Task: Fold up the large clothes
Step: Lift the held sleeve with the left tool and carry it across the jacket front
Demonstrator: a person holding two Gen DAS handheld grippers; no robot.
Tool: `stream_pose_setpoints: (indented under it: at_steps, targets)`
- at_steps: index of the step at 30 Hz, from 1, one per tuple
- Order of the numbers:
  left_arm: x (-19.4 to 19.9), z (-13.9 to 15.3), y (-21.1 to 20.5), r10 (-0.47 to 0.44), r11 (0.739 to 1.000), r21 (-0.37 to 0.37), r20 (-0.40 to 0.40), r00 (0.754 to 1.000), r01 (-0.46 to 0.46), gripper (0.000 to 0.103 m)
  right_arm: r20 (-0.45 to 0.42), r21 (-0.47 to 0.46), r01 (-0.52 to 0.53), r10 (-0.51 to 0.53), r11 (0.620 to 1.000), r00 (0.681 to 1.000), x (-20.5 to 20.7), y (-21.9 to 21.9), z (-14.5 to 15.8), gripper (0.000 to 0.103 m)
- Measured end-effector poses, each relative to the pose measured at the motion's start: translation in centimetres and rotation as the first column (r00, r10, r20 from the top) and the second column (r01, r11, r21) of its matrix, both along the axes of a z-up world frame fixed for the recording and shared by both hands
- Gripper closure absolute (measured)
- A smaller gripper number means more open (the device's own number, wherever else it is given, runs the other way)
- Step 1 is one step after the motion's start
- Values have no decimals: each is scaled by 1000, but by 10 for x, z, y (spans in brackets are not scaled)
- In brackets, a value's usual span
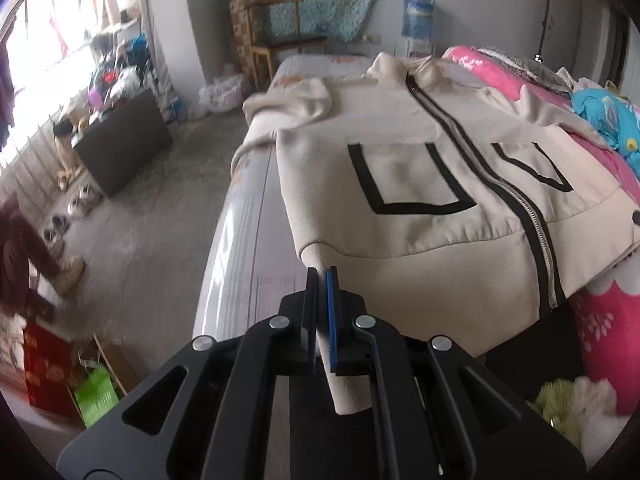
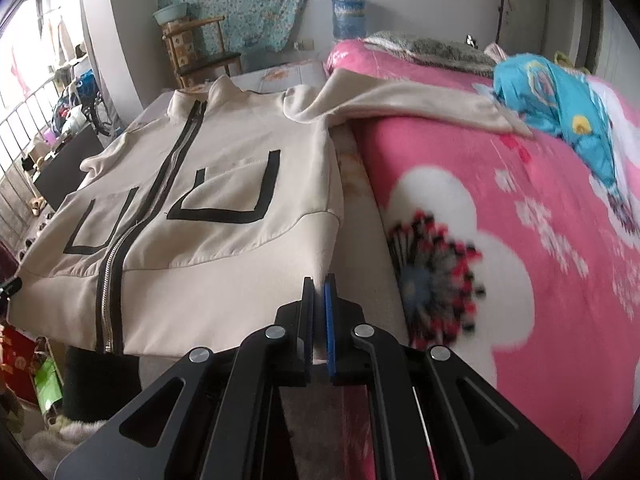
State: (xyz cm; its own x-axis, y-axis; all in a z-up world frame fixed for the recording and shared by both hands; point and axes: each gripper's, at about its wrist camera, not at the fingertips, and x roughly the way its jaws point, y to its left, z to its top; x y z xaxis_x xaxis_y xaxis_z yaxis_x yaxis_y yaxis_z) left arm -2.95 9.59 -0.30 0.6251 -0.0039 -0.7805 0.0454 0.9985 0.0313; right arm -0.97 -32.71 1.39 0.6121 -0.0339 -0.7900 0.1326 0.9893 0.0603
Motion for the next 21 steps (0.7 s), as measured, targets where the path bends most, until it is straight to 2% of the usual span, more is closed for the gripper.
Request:
stream_pose_setpoints:
  at_steps: [2, 4, 5, 7, 8, 9, 10, 12, 14, 15, 17, 19, 20, 21]
  targets:
    - [-4, -10, 7, 3, 999, -38, -36, 999, -5, 98, -38, -9, -14, 14, 1000, 999, -5, 1, -12, 97]
    - [-2, -20, 18, 8, 996, -88, -77, 997, -15, 93, -64, -20, -15, 14, 1000, 998, -5, 1, -16, 92]
    - [-2, -20, 22, 12, 994, -109, -80, 997, -21, 93, -68, -22, -17, 16, 1000, 998, -3, 1, -12, 89]
    - [1, -13, 33, 17, 989, -144, -61, 998, -26, 85, -26, -20, -31, 31, 999, 999, 0, 4, 0, 78]
    - [5, -5, 38, 20, 987, -158, -39, 999, -26, 76, 5, -27, -43, 43, 999, 999, 3, 9, 8, 61]
    - [7, 1, 40, 27, 985, -168, -16, 999, -30, 70, 27, -36, -54, 55, 998, 998, 5, 13, 13, 47]
    - [11, 9, 47, 43, 983, -180, 11, 999, -40, 61, 53, -54, -78, 81, 995, 995, 12, 22, 21, 44]
    - [21, 20, 61, 75, 977, -203, 41, 996, -65, 48, 80, -68, -139, 144, 988, 986, 32, 44, 29, 34]
    - [37, 30, 82, 128, 963, -246, 58, 990, -110, 39, 85, -61, -204, 209, 977, 974, 58, 69, 34, 29]
    - [45, 32, 92, 155, 953, -274, 64, 986, -132, 38, 81, -55, -233, 237, 971, 968, 69, 80, 35, 29]
    - [70, 34, 129, 217, 914, -363, 55, 975, -182, 32, 73, -23, -325, 326, 946, 943, 101, 116, 37, 28]
    - [93, 24, 164, 269, 864, -446, 13, 963, -235, 30, 60, 4, -384, 383, 923, 922, 127, 149, 36, 27]
    - [106, 15, 183, 298, 827, -493, -20, 954, -269, 30, 55, 15, -406, 405, 914, 913, 137, 163, 35, 27]
    - [125, -1, 208, 310, 769, -565, -79, 947, -299, 28, 41, 31, -433, 432, 901, 901, 153, 182, 30, 27]
